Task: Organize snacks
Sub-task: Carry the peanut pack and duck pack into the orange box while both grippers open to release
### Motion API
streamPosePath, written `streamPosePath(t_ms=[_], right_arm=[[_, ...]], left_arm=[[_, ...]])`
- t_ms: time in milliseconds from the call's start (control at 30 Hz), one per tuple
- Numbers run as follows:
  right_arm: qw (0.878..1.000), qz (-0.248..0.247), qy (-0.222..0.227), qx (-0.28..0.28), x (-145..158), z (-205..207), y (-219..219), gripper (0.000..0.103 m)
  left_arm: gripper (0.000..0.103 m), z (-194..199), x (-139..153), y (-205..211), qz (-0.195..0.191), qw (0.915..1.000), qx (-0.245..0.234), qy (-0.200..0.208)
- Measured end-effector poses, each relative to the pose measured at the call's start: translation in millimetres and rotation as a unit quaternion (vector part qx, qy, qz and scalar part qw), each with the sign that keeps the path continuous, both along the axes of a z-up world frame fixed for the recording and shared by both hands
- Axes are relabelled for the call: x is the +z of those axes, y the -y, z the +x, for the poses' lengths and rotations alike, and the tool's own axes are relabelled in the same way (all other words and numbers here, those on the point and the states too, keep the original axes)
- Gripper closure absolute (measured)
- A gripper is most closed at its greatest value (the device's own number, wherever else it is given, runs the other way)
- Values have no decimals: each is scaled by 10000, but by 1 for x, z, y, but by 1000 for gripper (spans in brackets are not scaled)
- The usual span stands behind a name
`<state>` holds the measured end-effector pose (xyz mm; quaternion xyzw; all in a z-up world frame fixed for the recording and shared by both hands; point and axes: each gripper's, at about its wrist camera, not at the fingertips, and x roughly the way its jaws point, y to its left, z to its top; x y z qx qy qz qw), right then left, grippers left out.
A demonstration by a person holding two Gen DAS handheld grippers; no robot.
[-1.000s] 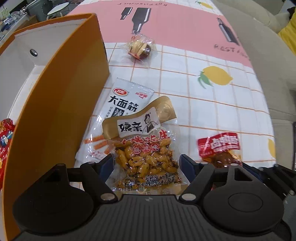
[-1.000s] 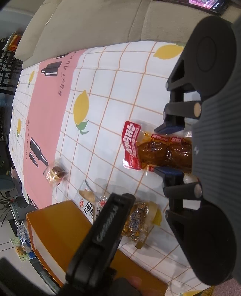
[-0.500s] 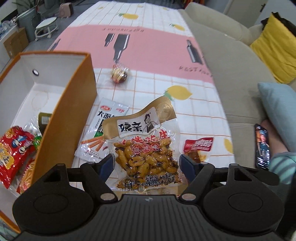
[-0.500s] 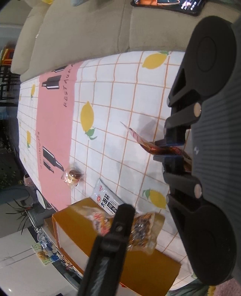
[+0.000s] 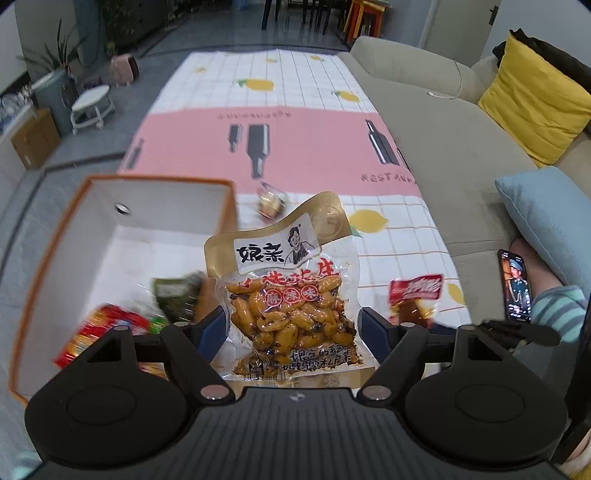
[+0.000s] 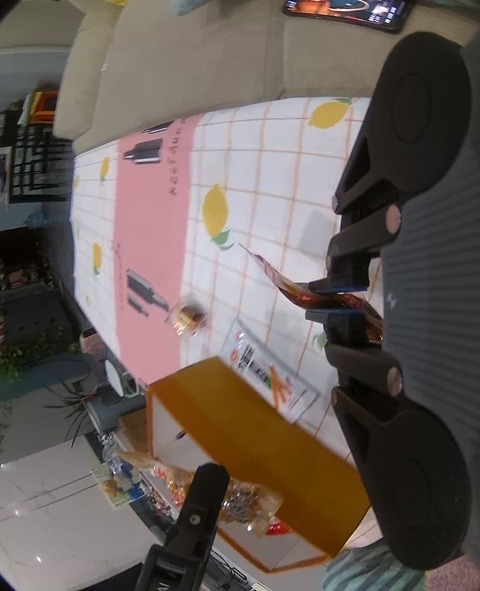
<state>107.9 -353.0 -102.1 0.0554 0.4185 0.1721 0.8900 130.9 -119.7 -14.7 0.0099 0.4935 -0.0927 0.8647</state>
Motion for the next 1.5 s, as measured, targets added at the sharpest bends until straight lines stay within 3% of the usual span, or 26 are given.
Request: streamPosePath(t_ms=[300,500,667,967,1267,1500], right_arm=[[9967,344,595,439,53,1,-47,99],[9903,539,856,951,83,16,-102,100],[9868,518,836,1289,91,39,-149,100],[9860,296,440,1582,72,89,-201,100],[9788,-243,213,2023,32,117,-234,100],[9741,-639,116,2168,12,131,-247,99]], left_arm=[[15,-6,37,-62,502,9980,-5,384],[15,2,39,-102,777,9958,87,471],[15,14,24,-121,821,9961,-41,322],[15,43,-23,-143,826,9960,-312,-170],[15,72,-64,-144,1270,9889,-667,-374],[15,81,-84,-142,1390,9855,-809,-546]])
